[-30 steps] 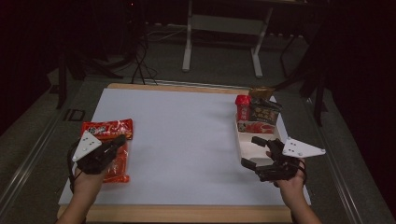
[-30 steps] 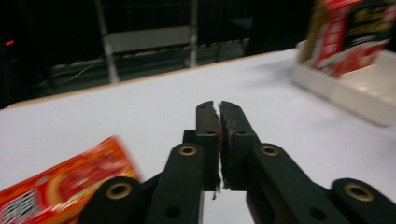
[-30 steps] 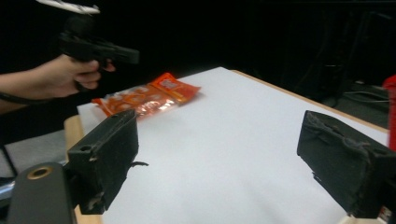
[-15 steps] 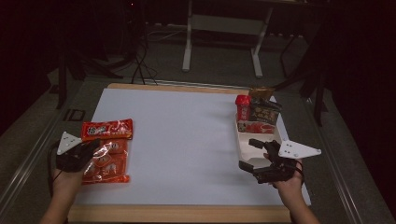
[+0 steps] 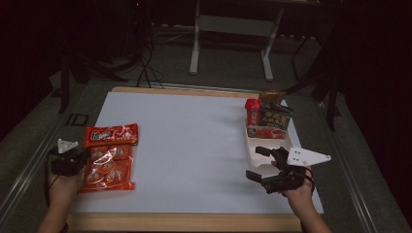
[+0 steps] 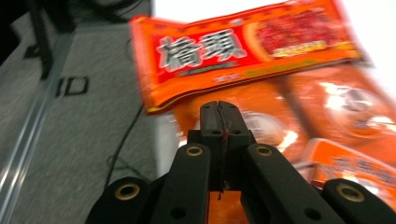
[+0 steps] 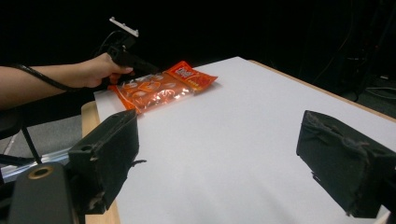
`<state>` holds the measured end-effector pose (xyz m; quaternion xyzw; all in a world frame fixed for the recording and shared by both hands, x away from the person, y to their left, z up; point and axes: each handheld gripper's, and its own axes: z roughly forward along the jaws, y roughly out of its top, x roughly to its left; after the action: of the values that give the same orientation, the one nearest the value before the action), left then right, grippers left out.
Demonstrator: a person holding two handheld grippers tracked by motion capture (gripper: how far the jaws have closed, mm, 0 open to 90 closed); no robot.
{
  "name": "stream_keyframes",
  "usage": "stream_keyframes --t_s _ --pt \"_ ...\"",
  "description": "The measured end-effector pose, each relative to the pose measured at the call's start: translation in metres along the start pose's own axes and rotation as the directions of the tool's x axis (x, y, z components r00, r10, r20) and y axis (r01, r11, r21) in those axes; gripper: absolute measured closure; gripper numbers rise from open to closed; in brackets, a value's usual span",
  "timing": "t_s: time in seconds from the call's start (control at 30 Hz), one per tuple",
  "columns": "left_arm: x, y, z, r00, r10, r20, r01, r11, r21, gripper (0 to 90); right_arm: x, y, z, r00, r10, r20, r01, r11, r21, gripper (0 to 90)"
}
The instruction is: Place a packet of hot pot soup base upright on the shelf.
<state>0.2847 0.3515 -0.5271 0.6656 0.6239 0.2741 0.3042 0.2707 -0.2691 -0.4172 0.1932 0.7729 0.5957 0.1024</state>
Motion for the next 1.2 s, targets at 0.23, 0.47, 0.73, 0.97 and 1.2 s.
stream_keyframes --t_s 0.23,0.47,0.73,0.97,1.2 --pt "0.008 -0.003 0.008 0.9997 -0.017 -0.018 0.018 0.9991 0.039 90.0 0.000 0.000 -0.001 1.0000 0.001 -0.002 -0.001 1.000 -0.004 13.0" --pt "-0.006 0.000 0.010 0.9988 0.048 -0.009 -0.047 0.9964 0.071 90.0 0.000 0.000 0.001 1.0000 0.000 -0.008 0.000 1.000 0.005 13.1" --pt "-0.055 0.010 0.018 0.9832 0.170 0.067 -0.176 0.9784 0.108 90.0 0.001 0.000 0.001 0.9999 -0.001 -0.014 0.001 1.000 0.006 13.2" --pt "-0.100 0.012 0.019 0.9617 0.227 0.154 -0.244 0.9644 0.102 90.0 0.001 0.001 0.000 0.9999 0.000 -0.017 0.000 1.000 0.004 13.3" --pt "-0.136 0.012 0.017 0.9263 0.282 0.250 -0.311 0.9463 0.087 90.0 0.000 0.000 0.000 0.9999 0.000 -0.017 0.001 1.000 0.009 13.3"
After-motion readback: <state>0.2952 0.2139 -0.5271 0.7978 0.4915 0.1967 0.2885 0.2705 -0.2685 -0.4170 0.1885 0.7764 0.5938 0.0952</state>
